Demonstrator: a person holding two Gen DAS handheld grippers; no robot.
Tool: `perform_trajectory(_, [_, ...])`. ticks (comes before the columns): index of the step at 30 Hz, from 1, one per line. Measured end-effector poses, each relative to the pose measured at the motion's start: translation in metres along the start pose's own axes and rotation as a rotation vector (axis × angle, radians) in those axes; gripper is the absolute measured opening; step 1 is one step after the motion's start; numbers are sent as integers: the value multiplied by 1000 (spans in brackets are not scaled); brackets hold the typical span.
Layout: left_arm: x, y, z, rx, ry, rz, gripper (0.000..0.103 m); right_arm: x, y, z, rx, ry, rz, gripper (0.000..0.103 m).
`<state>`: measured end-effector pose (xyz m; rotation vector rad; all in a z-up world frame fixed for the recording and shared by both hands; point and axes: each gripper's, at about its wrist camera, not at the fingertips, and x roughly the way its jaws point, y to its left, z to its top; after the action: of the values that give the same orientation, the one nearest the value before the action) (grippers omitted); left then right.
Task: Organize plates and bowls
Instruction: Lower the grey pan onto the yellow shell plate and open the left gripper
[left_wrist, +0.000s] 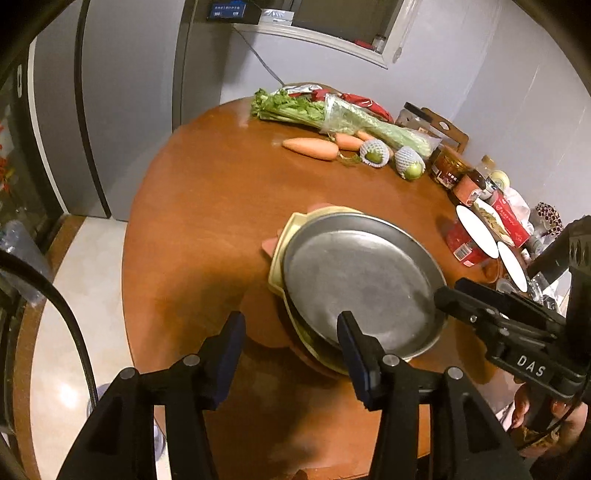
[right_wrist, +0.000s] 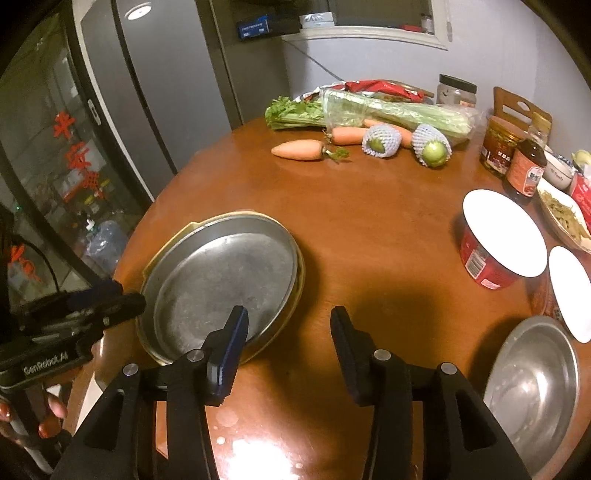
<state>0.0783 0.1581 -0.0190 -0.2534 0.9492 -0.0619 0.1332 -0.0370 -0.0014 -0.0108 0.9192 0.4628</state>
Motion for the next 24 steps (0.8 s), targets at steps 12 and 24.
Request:
perform_trajectory(12, [15, 4, 3, -86, 49, -14, 53, 20, 5, 3, 12, 55, 31, 51])
perform_trajectory(24, [7, 5, -4, -125, 59, -15, 53, 34, 7, 4, -7, 91, 40, 51])
